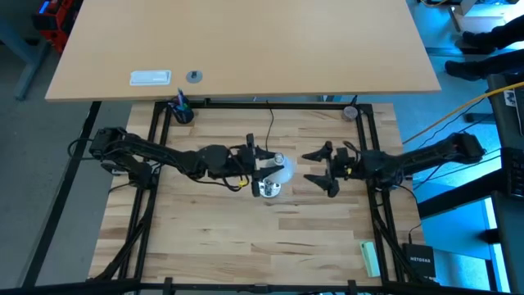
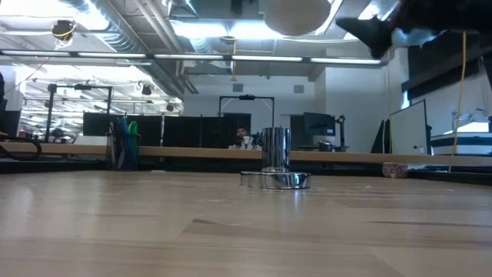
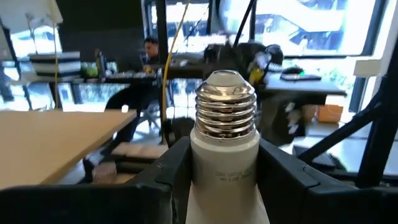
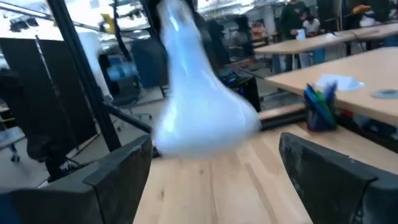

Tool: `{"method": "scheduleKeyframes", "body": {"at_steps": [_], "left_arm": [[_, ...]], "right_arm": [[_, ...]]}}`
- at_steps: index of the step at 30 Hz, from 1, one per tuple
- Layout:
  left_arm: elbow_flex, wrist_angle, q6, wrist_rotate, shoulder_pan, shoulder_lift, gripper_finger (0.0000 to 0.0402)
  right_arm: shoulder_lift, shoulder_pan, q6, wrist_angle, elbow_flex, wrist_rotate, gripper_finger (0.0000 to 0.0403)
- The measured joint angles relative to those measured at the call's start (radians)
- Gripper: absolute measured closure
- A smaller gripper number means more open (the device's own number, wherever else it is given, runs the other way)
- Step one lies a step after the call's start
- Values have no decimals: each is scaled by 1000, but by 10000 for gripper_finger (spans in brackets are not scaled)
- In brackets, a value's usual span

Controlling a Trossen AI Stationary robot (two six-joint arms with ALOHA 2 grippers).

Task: Screw lightbulb
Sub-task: Insert the lightbulb on the lamp

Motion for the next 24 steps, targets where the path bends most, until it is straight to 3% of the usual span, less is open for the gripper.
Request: {"method": "scheduleKeyframes", "body": {"at_steps": [11,20,24], "left_arm": [[0,-51,-76,-1,6,35,271],[0,18,-103,-1,5,95,269],[0,29,-104,-1,-1,95,271]], "right_arm": [[245,0,-20,-22,150,-15,49],[370,0,-83,-22,202,-15,51],[394,0,-96,-21,230,-13,73]]}}
